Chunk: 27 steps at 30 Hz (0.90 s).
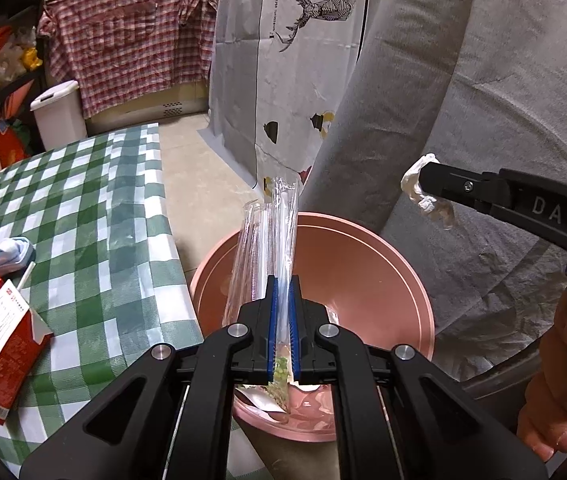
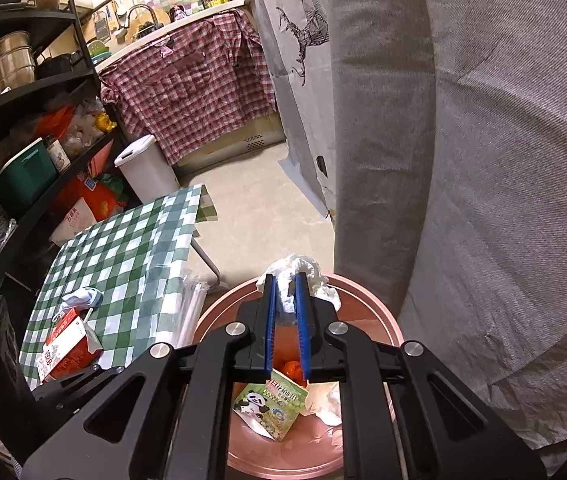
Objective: Collect trash
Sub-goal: 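Open both grippers to drop the straws and tissue into the bin, then move both grippers back over the remaining trash on the table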
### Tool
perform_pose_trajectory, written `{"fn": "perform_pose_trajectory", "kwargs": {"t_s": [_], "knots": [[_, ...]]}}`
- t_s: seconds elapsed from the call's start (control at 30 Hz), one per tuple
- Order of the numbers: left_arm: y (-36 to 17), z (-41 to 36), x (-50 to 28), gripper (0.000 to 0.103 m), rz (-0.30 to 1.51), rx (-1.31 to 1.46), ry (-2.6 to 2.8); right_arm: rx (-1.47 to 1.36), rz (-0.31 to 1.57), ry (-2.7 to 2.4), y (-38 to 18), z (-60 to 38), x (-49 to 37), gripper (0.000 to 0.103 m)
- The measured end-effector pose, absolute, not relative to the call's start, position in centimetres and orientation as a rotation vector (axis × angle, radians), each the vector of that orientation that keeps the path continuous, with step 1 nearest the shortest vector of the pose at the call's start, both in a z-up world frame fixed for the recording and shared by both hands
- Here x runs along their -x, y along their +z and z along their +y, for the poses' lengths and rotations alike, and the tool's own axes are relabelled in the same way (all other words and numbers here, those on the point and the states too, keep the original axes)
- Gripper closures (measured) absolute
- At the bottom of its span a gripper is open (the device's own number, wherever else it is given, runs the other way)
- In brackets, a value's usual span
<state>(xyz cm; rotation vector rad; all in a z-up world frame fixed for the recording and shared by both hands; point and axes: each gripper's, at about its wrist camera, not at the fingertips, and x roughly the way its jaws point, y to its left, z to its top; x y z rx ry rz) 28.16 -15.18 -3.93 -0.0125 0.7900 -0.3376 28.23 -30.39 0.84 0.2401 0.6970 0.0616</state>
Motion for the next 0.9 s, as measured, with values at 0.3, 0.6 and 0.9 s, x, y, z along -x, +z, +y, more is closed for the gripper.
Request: {"fn": "perform_pose_trajectory", "kwargs": {"t_s": [0.3, 0.6, 0.9], "knots": [[-4.3, -14.3, -28.5, 0.077, 0.802, 0.018, -0.326, -0.255, 0.714, 0.042, 0.2, -30.8, -28.8, 0.066], [-2.0, -11.8, -27.0, 0.077, 0.764, -0.004, -0.305, -0.257, 0.700, 0.050, 0.3, -30.5, -28.4, 0.066], [3.1, -4.8, -24.7, 0.077, 0.716, -0.031, -0.255, -0.208, 0.633, 0.128, 2.0, -27.4, -25.9, 0.066]]}}
